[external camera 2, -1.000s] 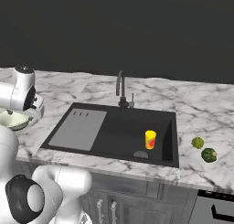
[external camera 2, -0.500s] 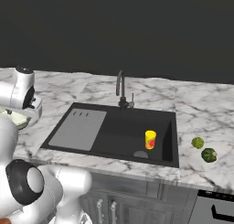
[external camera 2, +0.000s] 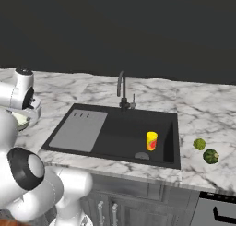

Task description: Remove the broccoli and broccoli from the sink. Then move the bowl and cup from the counter to the sink for washing.

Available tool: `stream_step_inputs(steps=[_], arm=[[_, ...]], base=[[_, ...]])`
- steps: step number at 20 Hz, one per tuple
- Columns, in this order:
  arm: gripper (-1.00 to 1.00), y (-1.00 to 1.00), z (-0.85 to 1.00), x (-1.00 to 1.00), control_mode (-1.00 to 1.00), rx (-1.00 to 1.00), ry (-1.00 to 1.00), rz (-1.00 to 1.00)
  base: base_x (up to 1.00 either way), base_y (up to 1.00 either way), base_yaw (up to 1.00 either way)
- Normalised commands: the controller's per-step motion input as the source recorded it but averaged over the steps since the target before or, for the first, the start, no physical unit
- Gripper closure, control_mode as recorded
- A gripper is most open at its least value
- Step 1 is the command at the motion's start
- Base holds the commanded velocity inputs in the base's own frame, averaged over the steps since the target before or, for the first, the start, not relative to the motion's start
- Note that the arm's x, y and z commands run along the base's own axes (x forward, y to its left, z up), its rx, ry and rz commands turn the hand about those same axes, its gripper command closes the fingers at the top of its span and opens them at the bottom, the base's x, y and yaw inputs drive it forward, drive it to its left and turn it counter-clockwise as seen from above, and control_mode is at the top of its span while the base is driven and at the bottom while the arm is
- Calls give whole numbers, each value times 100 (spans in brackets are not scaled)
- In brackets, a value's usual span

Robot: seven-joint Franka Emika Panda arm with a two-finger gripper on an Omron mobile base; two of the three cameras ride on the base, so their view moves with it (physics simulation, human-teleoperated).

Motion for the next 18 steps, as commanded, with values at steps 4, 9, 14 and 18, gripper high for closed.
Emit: stream_step_inputs(steps=[4,9,14,18], arm=[[-100,13,-13,17,-100,0,0,0],[-100,13,-16,18,-100,0,0,0],[-100,11,-19,19,-100,0,0,0],[-100,10,-19,20,-100,0,0,0]], base=[[0,0,0],[0,0,0],[0,0,0],[0,0,0]])
